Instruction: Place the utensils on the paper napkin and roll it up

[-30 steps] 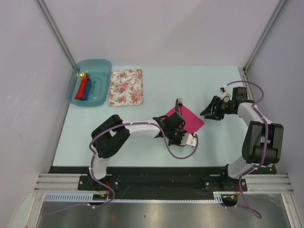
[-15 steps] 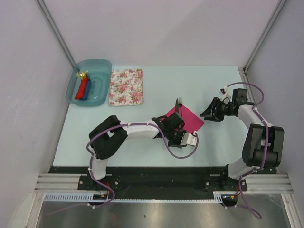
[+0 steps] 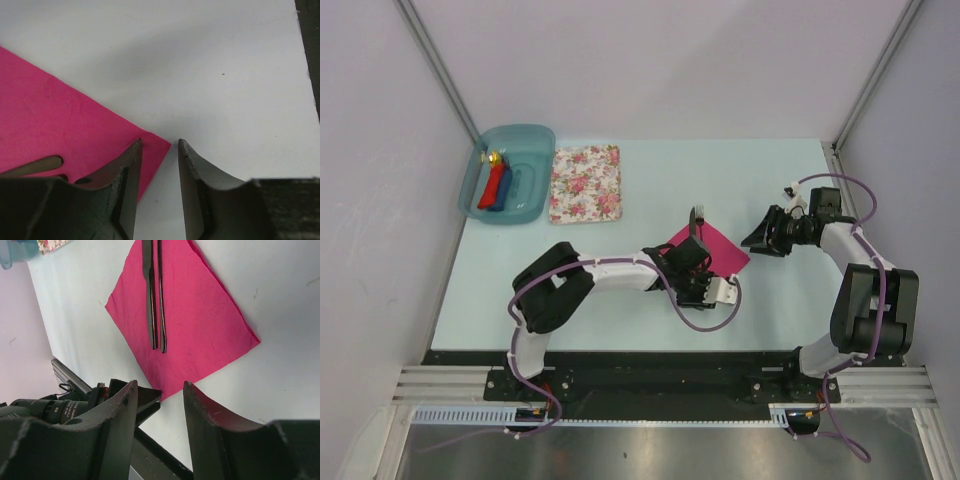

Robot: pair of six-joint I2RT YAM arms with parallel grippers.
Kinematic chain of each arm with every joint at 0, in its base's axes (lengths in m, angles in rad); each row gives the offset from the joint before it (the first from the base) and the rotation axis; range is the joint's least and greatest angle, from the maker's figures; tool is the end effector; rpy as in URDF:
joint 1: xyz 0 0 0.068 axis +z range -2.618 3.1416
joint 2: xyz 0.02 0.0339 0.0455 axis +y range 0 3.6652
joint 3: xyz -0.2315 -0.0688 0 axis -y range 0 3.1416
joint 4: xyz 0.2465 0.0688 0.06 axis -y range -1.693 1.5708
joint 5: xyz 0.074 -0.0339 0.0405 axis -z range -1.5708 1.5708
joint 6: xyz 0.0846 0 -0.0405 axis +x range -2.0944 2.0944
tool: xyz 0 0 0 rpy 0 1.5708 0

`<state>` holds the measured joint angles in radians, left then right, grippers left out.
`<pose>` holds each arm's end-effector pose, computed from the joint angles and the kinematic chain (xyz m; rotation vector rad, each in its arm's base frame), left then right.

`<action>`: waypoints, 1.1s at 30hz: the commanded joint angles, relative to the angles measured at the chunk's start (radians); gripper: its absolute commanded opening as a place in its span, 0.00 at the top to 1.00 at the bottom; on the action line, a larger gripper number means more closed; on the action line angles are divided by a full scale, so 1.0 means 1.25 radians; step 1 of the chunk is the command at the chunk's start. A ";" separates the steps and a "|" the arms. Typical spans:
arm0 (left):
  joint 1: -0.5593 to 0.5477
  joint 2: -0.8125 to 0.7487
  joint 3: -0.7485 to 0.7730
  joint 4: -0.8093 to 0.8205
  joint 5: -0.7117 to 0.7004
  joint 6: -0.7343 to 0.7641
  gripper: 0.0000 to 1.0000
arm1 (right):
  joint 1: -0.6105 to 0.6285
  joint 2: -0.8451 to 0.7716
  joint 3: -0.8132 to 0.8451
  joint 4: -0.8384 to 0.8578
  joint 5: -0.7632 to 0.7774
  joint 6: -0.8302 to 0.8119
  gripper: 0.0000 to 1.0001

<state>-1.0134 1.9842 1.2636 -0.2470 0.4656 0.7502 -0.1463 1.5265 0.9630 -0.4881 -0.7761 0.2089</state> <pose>0.1914 -0.3788 0.0847 2.0631 1.4585 -0.6951 0.3221 0.0124 0.1472 0.1722 2.4749 1.0282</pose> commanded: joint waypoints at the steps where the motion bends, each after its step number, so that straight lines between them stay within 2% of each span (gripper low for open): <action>1: -0.004 0.029 0.030 -0.002 -0.019 0.005 0.62 | -0.003 -0.034 -0.002 0.021 -0.005 0.004 0.54; 5: 0.003 0.057 0.053 -0.024 -0.023 -0.009 0.72 | -0.004 -0.042 -0.002 0.021 -0.007 0.007 0.54; 6: 0.008 0.061 0.065 -0.039 -0.022 -0.011 0.78 | -0.003 -0.042 -0.003 0.021 -0.007 0.007 0.54; 9: 0.014 0.063 0.069 -0.047 -0.011 -0.007 0.87 | -0.004 -0.044 -0.003 0.021 -0.007 0.008 0.54; 14: 0.012 0.050 0.075 -0.065 0.020 -0.007 1.00 | -0.003 -0.044 -0.005 0.024 -0.010 0.008 0.54; 26: -0.026 -0.012 0.048 -0.074 0.096 -0.033 1.00 | -0.003 -0.057 -0.017 0.032 -0.012 0.011 0.55; 33: 0.019 -0.008 0.113 -0.088 0.107 -0.069 1.00 | -0.004 -0.059 -0.019 0.035 -0.017 0.012 0.55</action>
<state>-1.0168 2.0235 1.3388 -0.3309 0.5343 0.7025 -0.1463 1.4860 0.9463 -0.4728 -0.7765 0.2165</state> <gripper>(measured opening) 0.003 0.449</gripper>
